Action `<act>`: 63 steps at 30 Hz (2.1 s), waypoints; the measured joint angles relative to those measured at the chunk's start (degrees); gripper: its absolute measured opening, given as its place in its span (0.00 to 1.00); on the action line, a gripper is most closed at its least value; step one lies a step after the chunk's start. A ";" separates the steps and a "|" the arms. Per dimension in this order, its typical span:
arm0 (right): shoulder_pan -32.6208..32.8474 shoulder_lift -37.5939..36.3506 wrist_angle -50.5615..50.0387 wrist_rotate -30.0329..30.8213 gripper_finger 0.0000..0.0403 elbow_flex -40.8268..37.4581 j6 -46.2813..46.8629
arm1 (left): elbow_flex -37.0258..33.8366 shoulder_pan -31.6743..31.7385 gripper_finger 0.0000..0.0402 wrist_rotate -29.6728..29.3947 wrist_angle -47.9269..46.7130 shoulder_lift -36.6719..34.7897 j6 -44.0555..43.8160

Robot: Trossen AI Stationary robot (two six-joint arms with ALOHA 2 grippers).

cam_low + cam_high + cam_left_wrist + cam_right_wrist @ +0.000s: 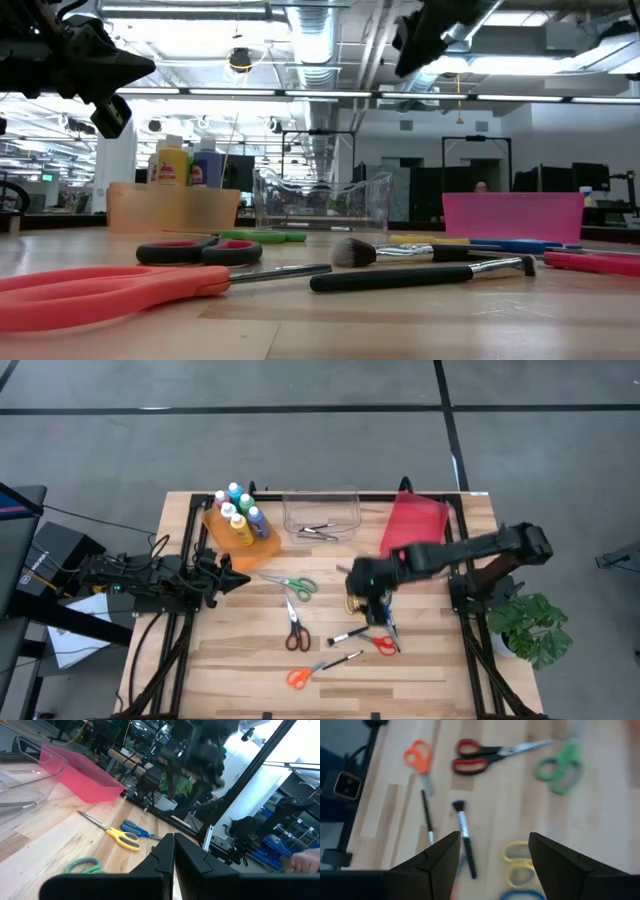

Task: Pick & Place Paint Supplies
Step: Put the black paint brush into the transparent bin

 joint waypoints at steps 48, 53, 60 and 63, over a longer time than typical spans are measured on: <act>8.52 26.90 13.64 5.24 0.09 -5.48 10.49 | -0.04 0.00 0.01 -0.02 0.39 0.00 0.02; 7.48 25.21 13.20 3.98 0.09 -5.85 8.22 | -0.04 0.00 0.01 -0.01 0.38 0.00 0.00; 5.06 21.74 10.17 4.53 0.09 -6.48 4.57 | -0.04 0.00 0.01 -0.02 0.39 0.00 0.02; 3.64 19.44 10.59 4.68 0.09 -6.32 2.66 | -0.04 0.00 0.01 -0.01 0.39 0.00 0.02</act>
